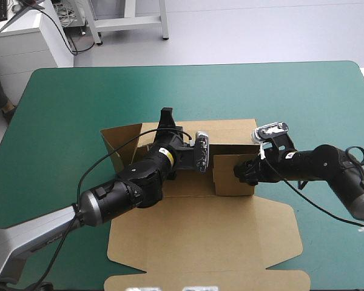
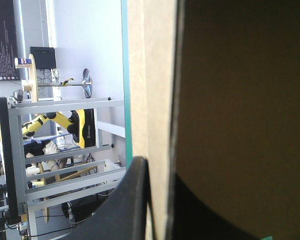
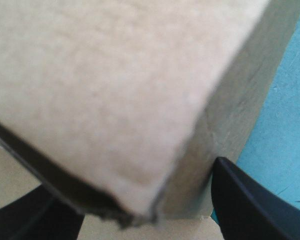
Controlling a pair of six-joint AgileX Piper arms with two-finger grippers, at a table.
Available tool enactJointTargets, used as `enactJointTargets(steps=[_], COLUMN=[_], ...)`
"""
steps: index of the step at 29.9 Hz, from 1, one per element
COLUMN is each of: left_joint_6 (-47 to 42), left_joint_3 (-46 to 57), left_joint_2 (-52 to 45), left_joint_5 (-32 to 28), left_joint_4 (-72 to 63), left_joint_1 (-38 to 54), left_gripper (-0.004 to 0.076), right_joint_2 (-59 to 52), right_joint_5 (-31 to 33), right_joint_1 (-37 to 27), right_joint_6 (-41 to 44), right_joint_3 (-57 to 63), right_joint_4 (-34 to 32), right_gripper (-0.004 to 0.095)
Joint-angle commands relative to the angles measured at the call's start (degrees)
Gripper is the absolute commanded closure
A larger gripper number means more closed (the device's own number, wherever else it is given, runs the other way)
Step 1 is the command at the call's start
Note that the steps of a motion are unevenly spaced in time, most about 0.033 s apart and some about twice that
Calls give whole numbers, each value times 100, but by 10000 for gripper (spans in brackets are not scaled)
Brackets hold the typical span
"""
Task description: Fold the box
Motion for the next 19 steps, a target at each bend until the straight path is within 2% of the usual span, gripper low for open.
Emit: enactJointTargets(steps=[1,9,12,14,19], left_joint_6=[-24,-83,-83,-83,-83], left_joint_3=[-63,-63,-63,-63,-63], left_joint_2=[-136,-136,-136,-136,-136], left_joint_5=[-377,-341,-341,-341,-352], left_joint_4=[-255,-245,-245,-245,-245], left_joint_1=[-56,-56,-56,-56,-56], left_gripper=[732,732,732,732,732], right_joint_2=[-103,-103,-103,-103,-111], right_joint_5=[-601,-481,-571,-613,-362], right_joint_1=[-5,-5,-5,-5,56], right_joint_6=[161,-17,109,496,707], right_joint_3=[-118,-118,-118,-118,-118], right_joint_4=[234,308,370,410,326], right_gripper=[313,423,426,426,426])
